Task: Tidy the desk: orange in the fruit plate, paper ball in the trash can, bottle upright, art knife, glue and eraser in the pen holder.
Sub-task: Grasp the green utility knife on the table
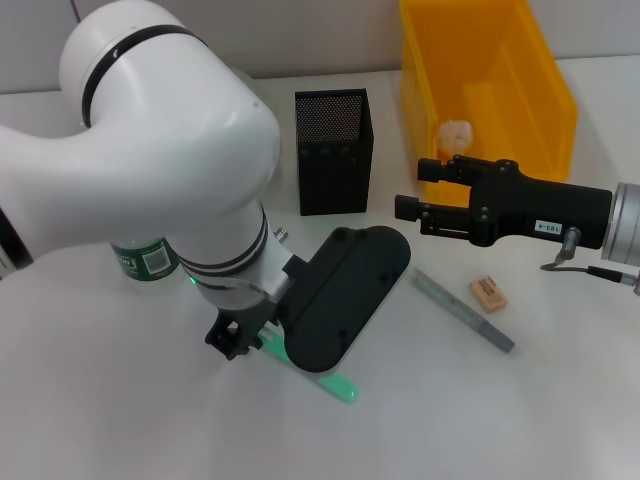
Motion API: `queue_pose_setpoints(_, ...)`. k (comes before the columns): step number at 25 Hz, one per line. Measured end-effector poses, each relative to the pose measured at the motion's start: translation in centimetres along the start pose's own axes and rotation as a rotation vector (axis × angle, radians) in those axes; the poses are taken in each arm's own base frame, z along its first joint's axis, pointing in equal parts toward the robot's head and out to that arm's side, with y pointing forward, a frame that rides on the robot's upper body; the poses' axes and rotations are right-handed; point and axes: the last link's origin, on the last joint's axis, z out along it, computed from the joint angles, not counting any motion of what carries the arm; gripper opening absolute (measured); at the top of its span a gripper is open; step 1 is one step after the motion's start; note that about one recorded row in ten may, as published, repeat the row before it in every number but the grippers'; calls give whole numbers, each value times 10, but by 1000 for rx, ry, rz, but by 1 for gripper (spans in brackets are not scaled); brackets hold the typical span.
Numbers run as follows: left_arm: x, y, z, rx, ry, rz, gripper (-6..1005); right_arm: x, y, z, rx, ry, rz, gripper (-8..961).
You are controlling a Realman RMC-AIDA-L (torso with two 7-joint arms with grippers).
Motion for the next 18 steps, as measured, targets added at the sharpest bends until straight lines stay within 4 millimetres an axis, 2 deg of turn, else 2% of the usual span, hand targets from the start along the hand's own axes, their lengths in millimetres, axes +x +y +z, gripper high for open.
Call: queue_pose_setpoints(18,-4,1,7,1,-5,9,261,-1,-1,1,5,1,-3,740)
